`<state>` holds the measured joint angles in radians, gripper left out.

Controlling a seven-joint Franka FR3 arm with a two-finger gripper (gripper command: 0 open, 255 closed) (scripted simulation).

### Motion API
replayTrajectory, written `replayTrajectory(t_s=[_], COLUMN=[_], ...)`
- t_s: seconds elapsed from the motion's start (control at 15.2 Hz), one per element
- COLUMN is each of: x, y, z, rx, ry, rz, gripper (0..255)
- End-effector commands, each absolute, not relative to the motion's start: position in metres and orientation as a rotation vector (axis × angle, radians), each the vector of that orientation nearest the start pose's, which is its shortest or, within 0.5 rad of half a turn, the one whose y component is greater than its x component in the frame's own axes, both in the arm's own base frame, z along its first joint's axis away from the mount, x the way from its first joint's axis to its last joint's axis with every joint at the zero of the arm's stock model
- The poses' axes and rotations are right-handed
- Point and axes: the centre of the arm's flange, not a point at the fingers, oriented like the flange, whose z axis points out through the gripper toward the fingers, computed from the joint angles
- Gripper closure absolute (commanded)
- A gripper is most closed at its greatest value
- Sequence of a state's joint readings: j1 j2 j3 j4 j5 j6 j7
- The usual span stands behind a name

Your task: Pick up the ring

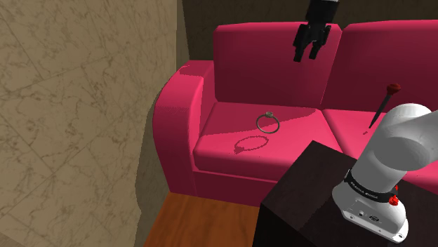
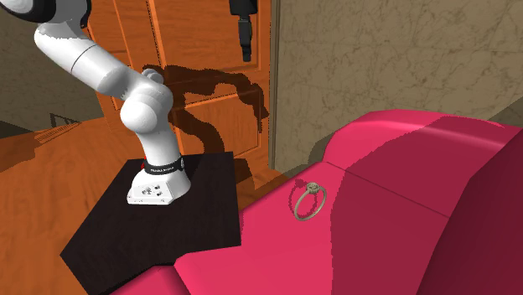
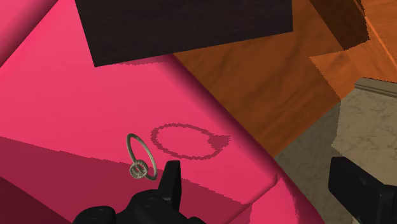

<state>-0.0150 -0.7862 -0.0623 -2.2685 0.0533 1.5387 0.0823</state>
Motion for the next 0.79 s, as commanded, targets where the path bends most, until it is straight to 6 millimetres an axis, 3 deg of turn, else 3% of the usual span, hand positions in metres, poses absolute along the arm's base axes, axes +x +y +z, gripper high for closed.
replayTrajectory(t_s=[0.0, 0.73], x=[0.303, 0.379], y=[-0.025, -0.075], z=[0.629, 0.514], rx=[-3.035, -3.059], ry=[0.212, 0.271], rz=[-0.083, -0.039], gripper=[0, 0])
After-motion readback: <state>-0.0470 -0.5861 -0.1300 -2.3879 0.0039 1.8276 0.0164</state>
